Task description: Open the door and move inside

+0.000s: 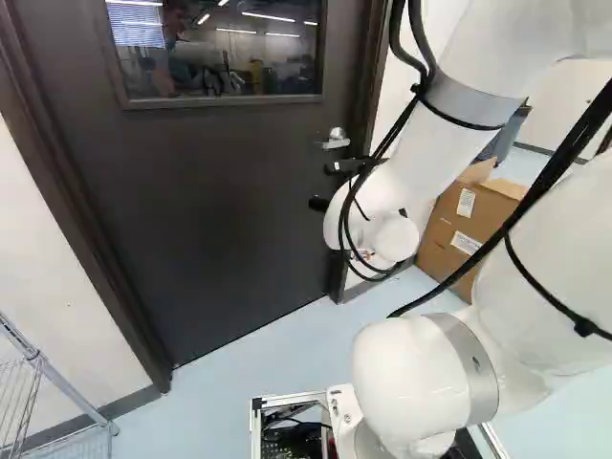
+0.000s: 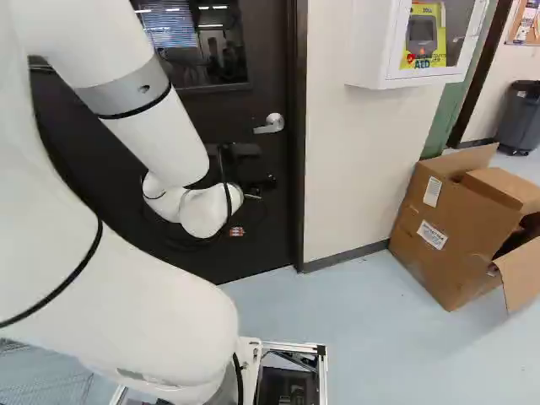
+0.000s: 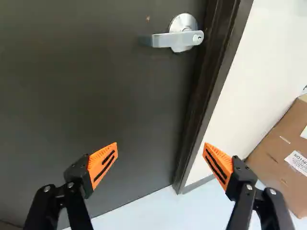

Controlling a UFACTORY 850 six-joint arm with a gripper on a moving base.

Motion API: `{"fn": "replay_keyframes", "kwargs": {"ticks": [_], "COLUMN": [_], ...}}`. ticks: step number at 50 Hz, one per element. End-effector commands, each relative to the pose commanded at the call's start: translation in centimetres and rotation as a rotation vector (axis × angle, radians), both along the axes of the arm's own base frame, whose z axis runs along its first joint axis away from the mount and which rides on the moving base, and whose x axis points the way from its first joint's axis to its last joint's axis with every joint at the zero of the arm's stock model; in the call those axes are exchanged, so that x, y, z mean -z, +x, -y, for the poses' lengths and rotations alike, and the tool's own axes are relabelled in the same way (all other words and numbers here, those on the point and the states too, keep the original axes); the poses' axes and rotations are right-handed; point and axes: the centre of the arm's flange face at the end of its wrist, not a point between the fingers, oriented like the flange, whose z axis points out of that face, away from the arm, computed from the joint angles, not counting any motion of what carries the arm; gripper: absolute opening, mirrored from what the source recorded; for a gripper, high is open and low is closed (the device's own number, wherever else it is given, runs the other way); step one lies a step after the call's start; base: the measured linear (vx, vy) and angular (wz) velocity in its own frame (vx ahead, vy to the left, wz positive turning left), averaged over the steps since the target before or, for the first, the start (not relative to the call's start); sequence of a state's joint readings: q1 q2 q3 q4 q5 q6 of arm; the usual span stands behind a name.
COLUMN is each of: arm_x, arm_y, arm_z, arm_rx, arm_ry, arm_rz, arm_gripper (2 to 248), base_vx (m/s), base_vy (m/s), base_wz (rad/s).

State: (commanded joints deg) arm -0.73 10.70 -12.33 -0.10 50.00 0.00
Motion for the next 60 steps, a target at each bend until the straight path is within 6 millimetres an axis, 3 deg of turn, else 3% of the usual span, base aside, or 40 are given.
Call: {"fn": "replay_keyframes", "kwargs": {"ticks": [60], "arm_x": [-6.4], "arm_y": [8.6], "arm_z": [3.6], "arm_rx": [-0.195], "arm_ry": [-0.184], "arm_rz": [0.152], "arm_gripper": [247], "base_vx": [0.0], "base_vy": [0.0], "base_wz": [0.0]}}
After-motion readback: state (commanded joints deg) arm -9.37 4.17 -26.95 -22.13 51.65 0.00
